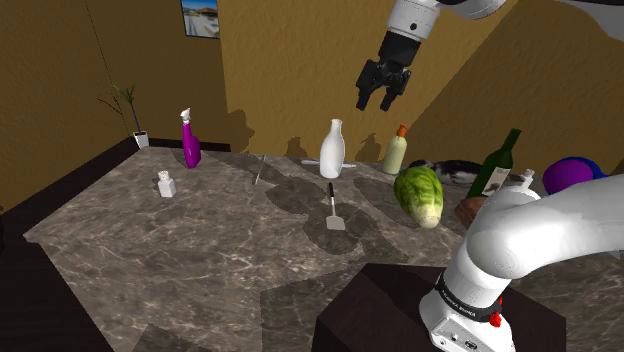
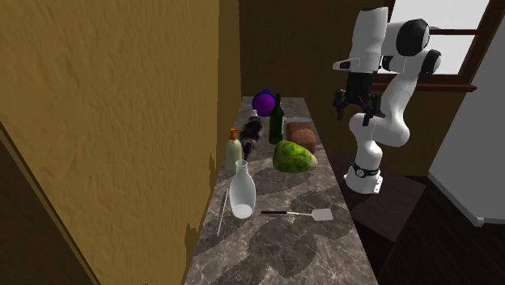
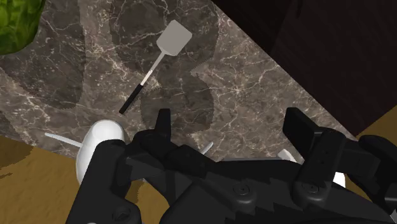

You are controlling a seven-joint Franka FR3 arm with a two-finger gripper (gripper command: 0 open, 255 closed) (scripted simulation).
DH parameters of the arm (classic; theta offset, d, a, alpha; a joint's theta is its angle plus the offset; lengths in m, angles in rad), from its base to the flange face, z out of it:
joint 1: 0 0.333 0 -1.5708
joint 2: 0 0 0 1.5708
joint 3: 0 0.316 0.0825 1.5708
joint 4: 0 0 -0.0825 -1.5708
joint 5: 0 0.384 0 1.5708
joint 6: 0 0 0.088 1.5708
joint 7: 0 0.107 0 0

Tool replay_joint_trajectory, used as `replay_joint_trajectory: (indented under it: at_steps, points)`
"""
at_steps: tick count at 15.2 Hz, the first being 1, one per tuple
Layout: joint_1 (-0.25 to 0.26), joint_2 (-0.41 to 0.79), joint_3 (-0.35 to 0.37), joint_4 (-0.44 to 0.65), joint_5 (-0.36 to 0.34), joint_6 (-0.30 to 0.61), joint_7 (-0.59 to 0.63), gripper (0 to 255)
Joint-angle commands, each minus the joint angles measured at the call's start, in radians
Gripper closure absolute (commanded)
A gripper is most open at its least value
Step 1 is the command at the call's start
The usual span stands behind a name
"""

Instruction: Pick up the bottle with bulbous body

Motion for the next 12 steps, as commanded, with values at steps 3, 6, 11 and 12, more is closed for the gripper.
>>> replay_joint_trajectory:
  at_steps: [3,6,11,12]
  points:
    - [-0.008,0.064,-0.02,0.019,-0.016,0.031,-0.023,0]
    - [-0.019,0.163,-0.049,0.057,-0.036,0.074,-0.056,0]
    - [-0.035,0.335,-0.096,0.142,-0.059,0.133,-0.108,0]
    - [-0.038,0.371,-0.105,0.162,-0.061,0.142,-0.119,0]
